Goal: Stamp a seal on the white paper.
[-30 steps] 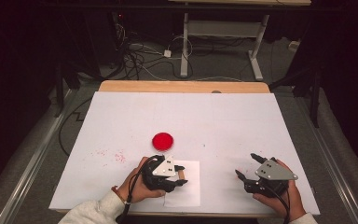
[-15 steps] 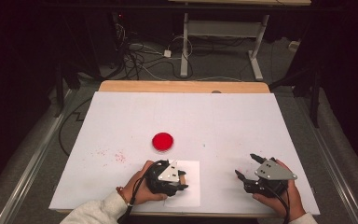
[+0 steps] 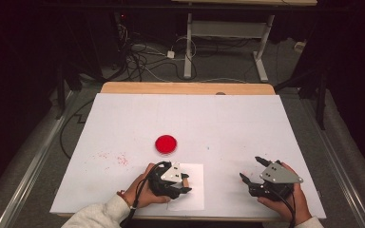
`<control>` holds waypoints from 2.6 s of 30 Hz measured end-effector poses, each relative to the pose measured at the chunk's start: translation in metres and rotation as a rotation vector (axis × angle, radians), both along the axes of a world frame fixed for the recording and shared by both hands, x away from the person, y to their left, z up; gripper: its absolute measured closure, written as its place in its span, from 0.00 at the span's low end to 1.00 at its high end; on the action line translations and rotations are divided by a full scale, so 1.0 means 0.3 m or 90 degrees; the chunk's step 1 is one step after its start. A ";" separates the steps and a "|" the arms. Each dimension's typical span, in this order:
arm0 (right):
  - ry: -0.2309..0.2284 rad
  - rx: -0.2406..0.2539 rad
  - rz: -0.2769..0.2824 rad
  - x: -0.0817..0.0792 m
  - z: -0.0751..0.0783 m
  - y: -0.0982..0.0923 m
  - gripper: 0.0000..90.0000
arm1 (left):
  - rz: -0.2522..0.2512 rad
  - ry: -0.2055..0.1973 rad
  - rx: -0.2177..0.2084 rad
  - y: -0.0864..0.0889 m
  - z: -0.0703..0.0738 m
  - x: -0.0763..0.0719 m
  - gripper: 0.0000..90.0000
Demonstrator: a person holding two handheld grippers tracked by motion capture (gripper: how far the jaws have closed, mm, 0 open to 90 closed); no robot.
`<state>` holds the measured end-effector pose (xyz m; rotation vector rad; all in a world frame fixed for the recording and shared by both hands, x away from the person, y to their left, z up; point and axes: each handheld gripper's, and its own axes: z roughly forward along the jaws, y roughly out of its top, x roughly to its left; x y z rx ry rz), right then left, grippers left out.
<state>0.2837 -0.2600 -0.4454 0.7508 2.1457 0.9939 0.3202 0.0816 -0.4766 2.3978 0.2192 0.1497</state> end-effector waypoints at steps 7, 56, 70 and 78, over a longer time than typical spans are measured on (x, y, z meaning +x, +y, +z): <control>0.001 -0.002 0.000 0.002 -0.001 -0.001 0.29 | -0.003 0.001 0.000 0.000 0.000 0.002 0.60; -0.002 0.003 -0.001 0.002 0.003 -0.005 0.30 | 0.035 -0.042 -0.034 0.026 0.107 0.021 0.60; -0.007 0.003 0.000 -0.001 0.008 -0.006 0.30 | 0.091 -0.071 -0.042 0.103 0.153 0.050 0.60; -0.005 0.002 -0.001 0.001 0.005 -0.004 0.30 | 0.122 -0.076 -0.053 0.135 0.171 0.080 0.60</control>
